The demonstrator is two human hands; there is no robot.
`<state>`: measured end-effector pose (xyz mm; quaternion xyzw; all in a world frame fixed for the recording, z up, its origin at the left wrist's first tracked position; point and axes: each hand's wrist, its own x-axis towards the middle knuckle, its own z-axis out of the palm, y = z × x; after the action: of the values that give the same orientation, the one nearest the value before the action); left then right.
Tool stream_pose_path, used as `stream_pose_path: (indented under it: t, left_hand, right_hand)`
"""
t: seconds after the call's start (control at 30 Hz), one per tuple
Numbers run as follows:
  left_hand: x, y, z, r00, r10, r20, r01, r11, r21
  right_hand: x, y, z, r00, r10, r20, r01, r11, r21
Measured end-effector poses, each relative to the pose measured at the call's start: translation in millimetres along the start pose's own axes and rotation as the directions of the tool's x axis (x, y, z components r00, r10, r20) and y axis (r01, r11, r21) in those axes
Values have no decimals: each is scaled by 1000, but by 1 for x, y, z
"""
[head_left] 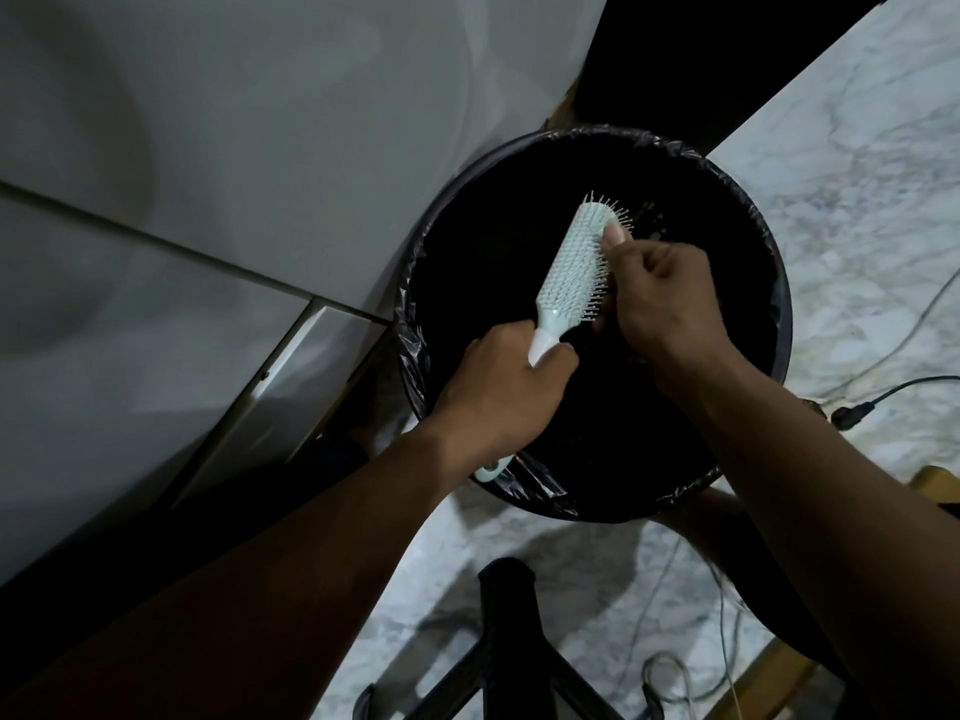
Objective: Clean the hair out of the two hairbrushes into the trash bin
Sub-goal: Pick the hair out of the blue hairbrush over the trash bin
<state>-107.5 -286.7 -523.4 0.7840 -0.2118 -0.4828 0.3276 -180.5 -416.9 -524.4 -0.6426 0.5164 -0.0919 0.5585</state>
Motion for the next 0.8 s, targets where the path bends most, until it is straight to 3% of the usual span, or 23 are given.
stream_pose_path:
  t: [0.17,0.27,0.43,0.63,0.8]
  left_hand:
    - [3,0,-6,996,-66,-60,63,997,-42]
    - [4,1,-8,994,-61,-87,59,998,-32]
    - [3,4,-6,996,-51,-79,51,999,-2]
    - [1,2,-2,995,31,-100,-23,996,85]
    - [2,1,-1,996,41,-78,-37,998,54]
  right_hand:
    - [1,-4,1,989,136,-65,-116,962,248]
    - [3,-4,-2,994,77,-83,-62,984,166]
    - [-7,-2,8,999,-31,45,31,1000,-4]
    - [-4,-5,11,998,54,-15,-50,977,207]
    - [-5,-4,9,992,79,-95,-49,958,283]
